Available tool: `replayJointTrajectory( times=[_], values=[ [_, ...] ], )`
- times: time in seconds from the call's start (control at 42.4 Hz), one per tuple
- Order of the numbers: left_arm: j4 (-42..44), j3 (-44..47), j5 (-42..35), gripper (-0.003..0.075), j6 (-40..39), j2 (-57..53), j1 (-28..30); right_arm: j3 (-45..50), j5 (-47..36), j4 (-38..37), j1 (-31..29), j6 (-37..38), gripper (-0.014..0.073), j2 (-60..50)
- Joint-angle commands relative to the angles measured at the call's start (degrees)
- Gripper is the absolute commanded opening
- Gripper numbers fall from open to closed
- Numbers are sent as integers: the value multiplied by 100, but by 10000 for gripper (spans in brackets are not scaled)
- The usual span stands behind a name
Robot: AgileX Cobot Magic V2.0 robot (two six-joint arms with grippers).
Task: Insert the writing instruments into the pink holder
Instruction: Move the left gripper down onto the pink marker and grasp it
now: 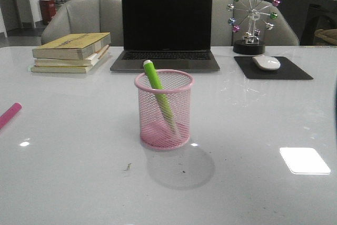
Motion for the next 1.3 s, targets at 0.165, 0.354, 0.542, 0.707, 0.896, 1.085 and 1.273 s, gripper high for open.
replayJointTrajectory(
  times=[0.165, 0.354, 0.542, 0.707, 0.896, 1.085, 1.273],
  values=[
    [-55, -156, -392, 581, -1, 13, -61, 207, 1164, 187, -32, -33, 487, -1283],
    [-44, -287, -93, 581, -222, 532, -30, 356, 1207, 187, -32, -33, 487, -1595],
    [234, -865, 392, 581, -497, 1639, -30, 356, 1262, 187, -32, -33, 487, -1603],
    [308, -1325, 327, 580, -497, 2666, 44, 356, 1269, 187, -32, -33, 487, -1603],
    [297, -1970, 243, 580, -497, 3860, 676, 356, 1269, 187, -32, -33, 487, -1603],
    [287, -2608, 174, 580, -497, 4921, 1168, 356, 1269, 187, -32, -33, 487, -1603],
    [287, -3266, 188, 580, -497, 5907, 1390, 356, 1269, 187, -32, -33, 487, -1603]
  ],
)
